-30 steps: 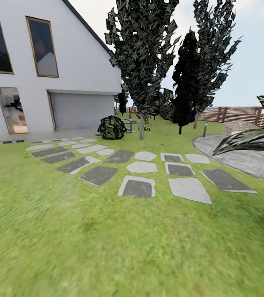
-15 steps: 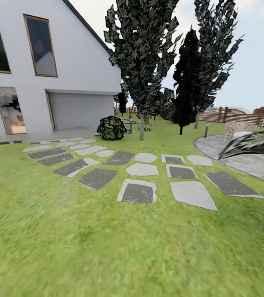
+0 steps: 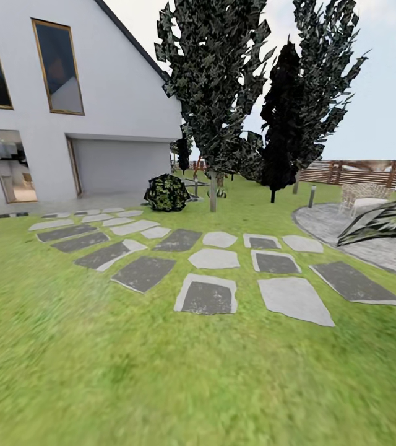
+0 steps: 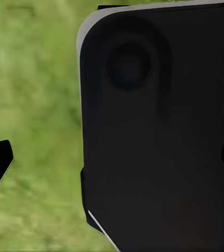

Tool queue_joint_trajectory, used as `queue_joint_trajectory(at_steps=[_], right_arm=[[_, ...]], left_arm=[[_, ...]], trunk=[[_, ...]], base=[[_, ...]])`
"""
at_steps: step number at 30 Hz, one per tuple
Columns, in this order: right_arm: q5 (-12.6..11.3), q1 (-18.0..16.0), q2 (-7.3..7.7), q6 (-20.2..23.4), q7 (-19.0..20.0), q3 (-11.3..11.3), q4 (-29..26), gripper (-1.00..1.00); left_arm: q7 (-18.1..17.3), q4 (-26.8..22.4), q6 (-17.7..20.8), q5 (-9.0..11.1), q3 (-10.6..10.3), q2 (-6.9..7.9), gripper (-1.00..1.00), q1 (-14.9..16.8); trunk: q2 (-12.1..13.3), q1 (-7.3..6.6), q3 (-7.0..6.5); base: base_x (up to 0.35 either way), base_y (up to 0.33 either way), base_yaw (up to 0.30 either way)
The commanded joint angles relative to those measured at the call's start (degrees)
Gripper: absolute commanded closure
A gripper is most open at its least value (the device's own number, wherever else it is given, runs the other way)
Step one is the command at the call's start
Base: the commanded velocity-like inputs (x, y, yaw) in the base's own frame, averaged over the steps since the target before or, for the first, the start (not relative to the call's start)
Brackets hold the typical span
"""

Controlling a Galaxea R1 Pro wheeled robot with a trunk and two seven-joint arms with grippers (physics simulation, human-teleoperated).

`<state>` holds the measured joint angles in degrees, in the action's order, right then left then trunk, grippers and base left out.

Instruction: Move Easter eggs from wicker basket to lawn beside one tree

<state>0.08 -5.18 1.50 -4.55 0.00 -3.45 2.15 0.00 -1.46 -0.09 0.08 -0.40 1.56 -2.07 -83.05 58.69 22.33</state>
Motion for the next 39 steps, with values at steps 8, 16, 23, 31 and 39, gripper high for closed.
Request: queue_joint_trajectory(at_steps=[8, 16, 23, 31, 39], right_arm=[[0.01, -0.1, 0.0, -0.37, 0.0, -0.33, 0.23, -1.0], [0.01, -0.1, 0.0, -0.37, 0.0, -0.33, 0.23, -1.0], [0.01, -0.1, 0.0, -0.37, 0.0, -0.33, 0.23, -1.0], [0.01, -0.1, 0.0, -0.37, 0.0, -0.33, 0.23, -1.0], [0.01, -0.1, 0.0, -0.37, 0.0, -0.33, 0.23, -1.0]], left_arm=[[0.0, -0.12, -0.01, 0.01, -0.04, 0.02, -1.0, -0.04], [0.0, -0.12, -0.01, 0.01, -0.04, 0.0, -1.0, -0.04], [0.0, -0.12, -0.03, 0.01, -0.04, 0.02, -1.0, -0.04], [0.0, -0.12, -0.01, 0.01, -0.04, -0.01, -1.0, -0.04], [0.0, -0.12, -0.04, 0.01, -0.04, -0.05, -1.0, -0.04]], trunk=[[-0.02, 0.04, 0.05], [-0.02, 0.04, 0.05], [-0.02, 0.04, 0.05], [-0.02, 0.04, 0.05], [-0.02, 0.04, 0.05]], base=[[0.342, 0.0, 0.0], [0.342, 0.0, 0.0], [0.342, 0.0, 0.0], [0.342, 0.0, 0.0], [0.342, 0.0, 0.0]])
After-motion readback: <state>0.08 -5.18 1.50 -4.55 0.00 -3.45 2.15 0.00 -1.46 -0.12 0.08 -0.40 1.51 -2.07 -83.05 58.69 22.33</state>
